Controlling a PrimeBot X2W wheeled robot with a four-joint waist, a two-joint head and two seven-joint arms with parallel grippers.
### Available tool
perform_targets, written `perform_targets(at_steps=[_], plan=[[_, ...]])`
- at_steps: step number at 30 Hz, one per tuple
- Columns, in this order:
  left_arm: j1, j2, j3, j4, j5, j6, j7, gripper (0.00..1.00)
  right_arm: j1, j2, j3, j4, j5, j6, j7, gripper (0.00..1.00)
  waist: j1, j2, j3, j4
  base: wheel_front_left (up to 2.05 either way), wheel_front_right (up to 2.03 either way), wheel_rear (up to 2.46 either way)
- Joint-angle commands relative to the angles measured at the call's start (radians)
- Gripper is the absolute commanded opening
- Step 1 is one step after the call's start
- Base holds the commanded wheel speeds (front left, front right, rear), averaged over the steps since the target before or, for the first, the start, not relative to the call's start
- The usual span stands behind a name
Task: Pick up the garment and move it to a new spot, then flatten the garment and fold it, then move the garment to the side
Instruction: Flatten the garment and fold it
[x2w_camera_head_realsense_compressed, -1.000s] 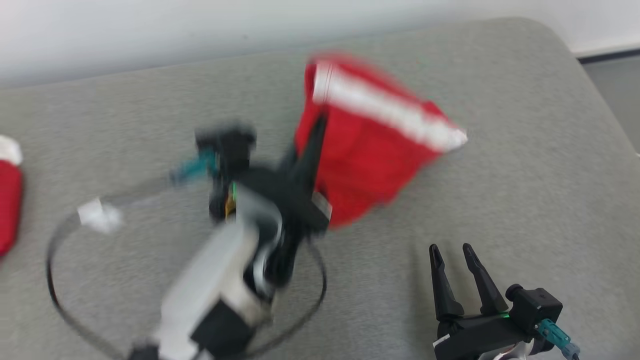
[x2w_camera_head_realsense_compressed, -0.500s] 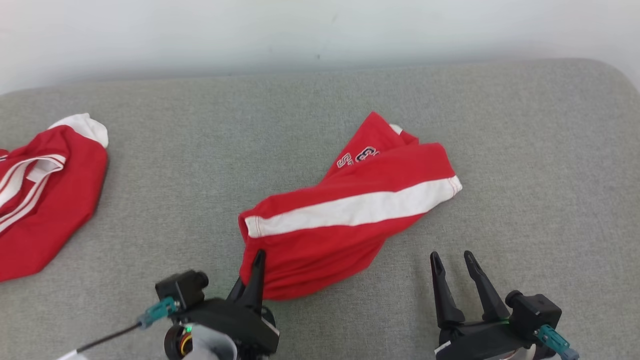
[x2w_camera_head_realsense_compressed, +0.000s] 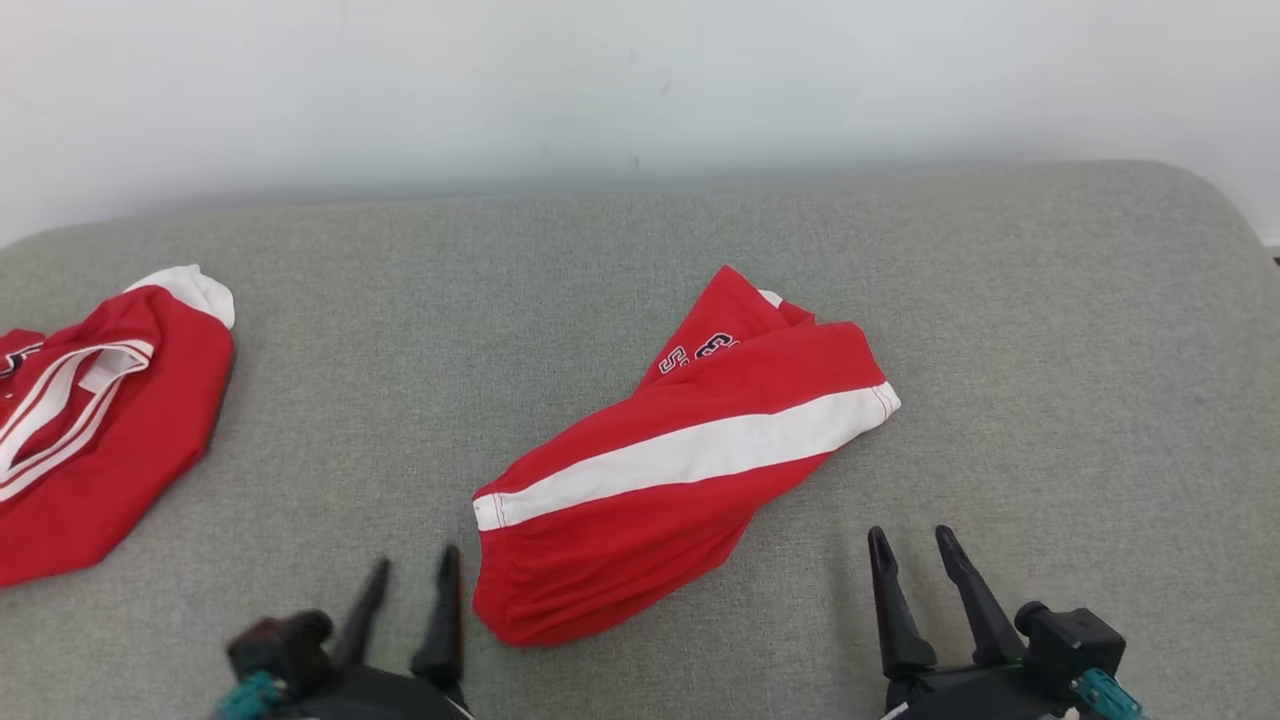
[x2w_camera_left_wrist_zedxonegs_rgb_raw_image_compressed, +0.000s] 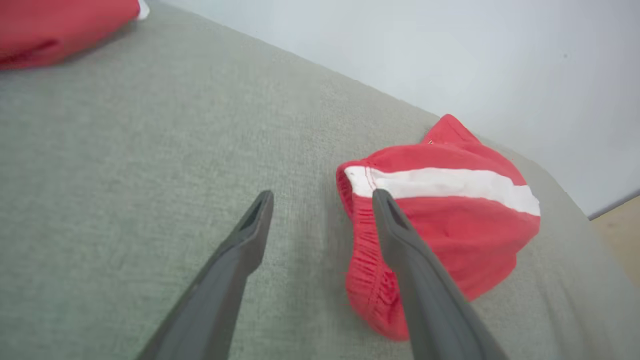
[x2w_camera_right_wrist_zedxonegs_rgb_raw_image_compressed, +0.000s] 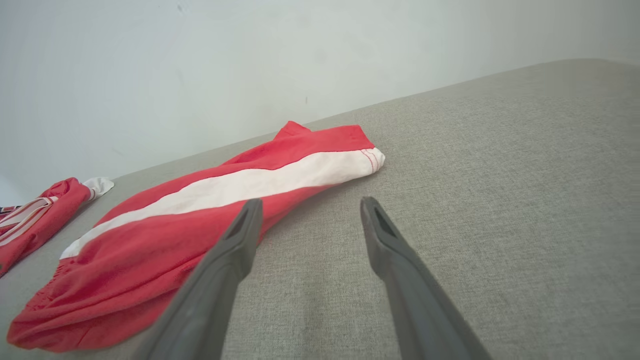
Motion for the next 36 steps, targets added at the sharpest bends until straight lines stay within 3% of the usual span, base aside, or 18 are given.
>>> perform_targets(at_steps=[1,7,13,17,25,36], plan=[[0.017,0.012,0.047,-0.051,0.083,0.006,-0.007,1.0,0.015,0.001,-0.009,-0.001,-0.011,-0.002,-0.001,1.0,0.0002,0.0001,-0.011,0.001,0.0,0.0,0.0],[0.137,-0.039,0.229,-0.207,0.365,-0.013,-0.006,1.0,0.029,0.002,-0.041,-0.005,-0.018,-0.002,-0.001,1.0,0.0002,0.0001,-0.03,0.018,0.0,0.0,0.0],[0.233,-0.144,0.417,-0.296,0.555,-0.091,-0.006,1.0,0.038,0.002,-0.079,-0.015,-0.026,-0.002,-0.001,1.0,0.0002,0.0001,-0.041,0.033,0.0,0.0,0.0],[0.282,-0.185,0.508,-0.321,0.639,-0.153,-0.006,1.0,0.049,0.001,-0.102,-0.017,-0.029,-0.002,-0.001,1.0,0.0002,0.0001,-0.049,0.036,0.0,0.0,0.0],[0.347,-0.203,0.554,-0.286,0.767,-0.227,-0.006,1.0,0.071,0.002,-0.124,-0.009,-0.056,-0.002,-0.001,1.0,0.0002,0.0001,-0.077,0.02,0.0,0.0,0.0],[0.359,-0.211,0.568,-0.281,0.791,-0.246,-0.006,1.0,0.097,0.001,-0.127,-0.027,-0.112,-0.002,-0.001,1.0,0.0002,0.0001,-0.096,0.005,0.0,0.0,0.0]])
